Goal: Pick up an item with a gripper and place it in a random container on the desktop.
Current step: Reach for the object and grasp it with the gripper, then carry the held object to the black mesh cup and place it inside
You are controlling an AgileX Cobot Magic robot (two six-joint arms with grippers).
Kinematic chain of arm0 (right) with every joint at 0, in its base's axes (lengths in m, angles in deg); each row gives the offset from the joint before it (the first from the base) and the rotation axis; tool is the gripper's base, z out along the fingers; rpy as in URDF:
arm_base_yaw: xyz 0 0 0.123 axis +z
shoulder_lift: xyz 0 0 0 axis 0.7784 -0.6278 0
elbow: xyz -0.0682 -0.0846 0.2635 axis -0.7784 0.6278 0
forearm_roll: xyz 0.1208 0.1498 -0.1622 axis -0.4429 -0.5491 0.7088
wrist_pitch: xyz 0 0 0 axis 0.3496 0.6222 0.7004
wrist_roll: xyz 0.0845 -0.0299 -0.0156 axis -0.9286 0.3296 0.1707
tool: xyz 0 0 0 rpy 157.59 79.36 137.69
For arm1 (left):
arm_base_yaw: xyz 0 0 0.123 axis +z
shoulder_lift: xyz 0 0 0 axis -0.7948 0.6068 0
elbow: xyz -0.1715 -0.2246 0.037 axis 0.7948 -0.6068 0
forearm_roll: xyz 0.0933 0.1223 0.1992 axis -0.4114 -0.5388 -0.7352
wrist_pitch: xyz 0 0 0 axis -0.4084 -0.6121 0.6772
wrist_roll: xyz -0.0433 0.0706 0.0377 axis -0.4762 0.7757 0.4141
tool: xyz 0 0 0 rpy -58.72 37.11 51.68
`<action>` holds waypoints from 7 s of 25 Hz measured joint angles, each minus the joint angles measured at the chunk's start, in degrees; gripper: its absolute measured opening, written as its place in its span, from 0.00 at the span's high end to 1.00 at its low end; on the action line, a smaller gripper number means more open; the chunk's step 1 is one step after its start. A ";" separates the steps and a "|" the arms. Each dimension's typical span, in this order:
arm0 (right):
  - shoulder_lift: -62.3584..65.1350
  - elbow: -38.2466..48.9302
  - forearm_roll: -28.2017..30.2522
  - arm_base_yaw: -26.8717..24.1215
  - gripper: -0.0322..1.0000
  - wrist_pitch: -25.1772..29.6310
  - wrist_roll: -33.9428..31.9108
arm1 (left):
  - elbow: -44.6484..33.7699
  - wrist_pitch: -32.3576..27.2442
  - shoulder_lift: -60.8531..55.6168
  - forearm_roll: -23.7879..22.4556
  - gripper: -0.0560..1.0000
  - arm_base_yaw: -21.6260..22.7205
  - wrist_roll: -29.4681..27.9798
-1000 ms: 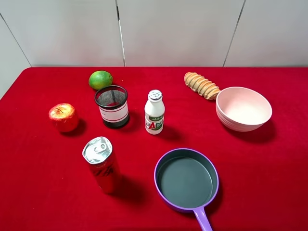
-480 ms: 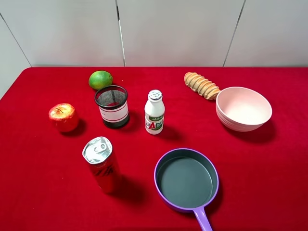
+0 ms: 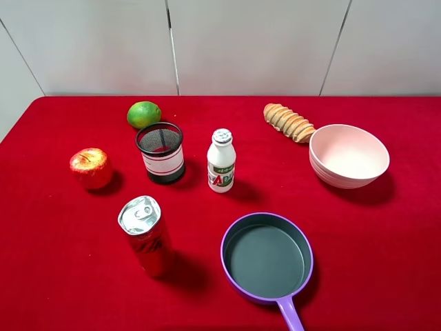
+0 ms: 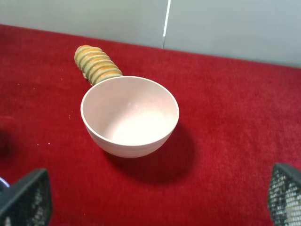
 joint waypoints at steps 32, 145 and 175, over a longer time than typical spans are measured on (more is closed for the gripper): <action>-36.62 -12.77 -6.62 1.80 0.30 -10.10 13.80 | 0.00 0.00 0.00 0.00 0.01 0.00 0.00; -111.47 -32.63 -5.63 39.87 0.59 -46.99 12.69 | 0.00 0.00 0.00 -0.22 0.01 0.00 0.00; -110.16 -32.63 -4.46 39.87 0.59 -45.21 9.90 | 0.00 0.00 0.00 -0.22 0.01 0.00 0.00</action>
